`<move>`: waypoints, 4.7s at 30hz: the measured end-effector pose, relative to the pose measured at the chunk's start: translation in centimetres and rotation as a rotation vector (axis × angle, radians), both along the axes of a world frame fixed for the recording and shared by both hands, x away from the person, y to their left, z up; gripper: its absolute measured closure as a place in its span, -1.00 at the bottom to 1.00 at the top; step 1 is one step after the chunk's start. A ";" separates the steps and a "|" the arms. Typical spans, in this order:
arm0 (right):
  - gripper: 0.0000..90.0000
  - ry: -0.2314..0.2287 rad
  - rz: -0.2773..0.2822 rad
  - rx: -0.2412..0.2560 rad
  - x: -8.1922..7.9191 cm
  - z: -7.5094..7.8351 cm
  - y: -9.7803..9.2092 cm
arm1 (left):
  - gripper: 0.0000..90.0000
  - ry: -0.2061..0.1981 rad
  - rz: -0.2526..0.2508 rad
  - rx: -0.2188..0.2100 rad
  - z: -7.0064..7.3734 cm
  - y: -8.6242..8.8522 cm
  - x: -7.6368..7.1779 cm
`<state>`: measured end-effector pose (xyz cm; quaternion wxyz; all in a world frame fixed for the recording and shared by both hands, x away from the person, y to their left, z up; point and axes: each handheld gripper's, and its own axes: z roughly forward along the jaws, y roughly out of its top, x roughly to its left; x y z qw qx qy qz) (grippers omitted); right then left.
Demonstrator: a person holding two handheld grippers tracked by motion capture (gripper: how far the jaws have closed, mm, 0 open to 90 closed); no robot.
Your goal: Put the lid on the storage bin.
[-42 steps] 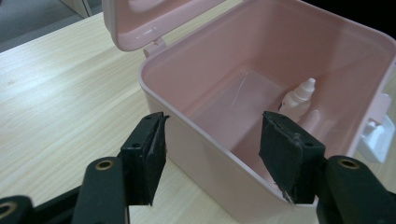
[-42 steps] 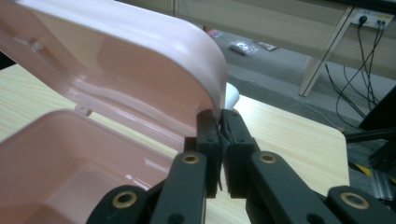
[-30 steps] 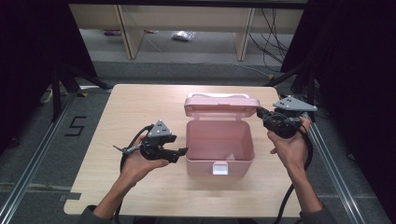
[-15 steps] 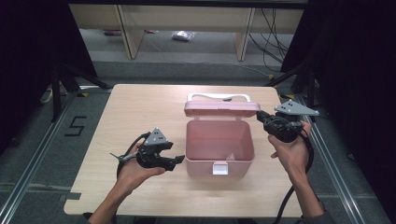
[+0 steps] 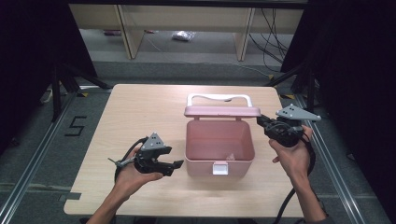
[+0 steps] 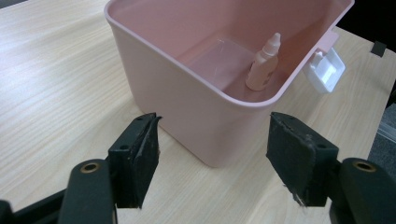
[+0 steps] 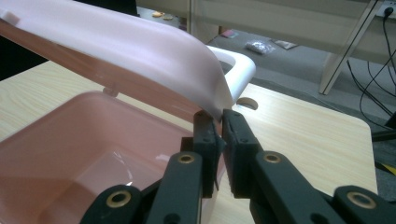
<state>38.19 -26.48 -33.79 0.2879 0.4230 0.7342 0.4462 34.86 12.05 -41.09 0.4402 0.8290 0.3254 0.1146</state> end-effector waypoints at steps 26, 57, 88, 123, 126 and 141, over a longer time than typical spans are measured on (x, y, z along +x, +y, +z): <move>0.83 -0.003 0.018 0.022 -1.3 -1.4 -0.3 | -0.32 -0.002 -0.013 0.029 -1.6 0.5 -1.5; 0.71 0.048 0.061 0.029 -3.3 -2.8 -0.6 | -0.37 0.010 -0.008 0.030 -2.6 1.1 -3.1; 0.16 0.108 0.071 0.055 -5.6 -5.3 -0.8 | -0.37 -0.011 0.014 0.090 -5.5 2.8 -5.9; -0.27 0.127 0.139 0.095 -8.5 -9.2 -1.2 | -0.38 0.010 0.035 0.049 -6.4 3.4 -7.8; -0.38 0.130 0.164 0.097 -8.8 -9.9 -1.1 | -0.42 0.011 0.033 0.051 -6.5 3.4 -8.0; -0.47 0.215 0.184 0.075 -10.6 -11.9 -0.4 | -0.51 0.008 0.004 0.079 -7.1 2.9 -8.9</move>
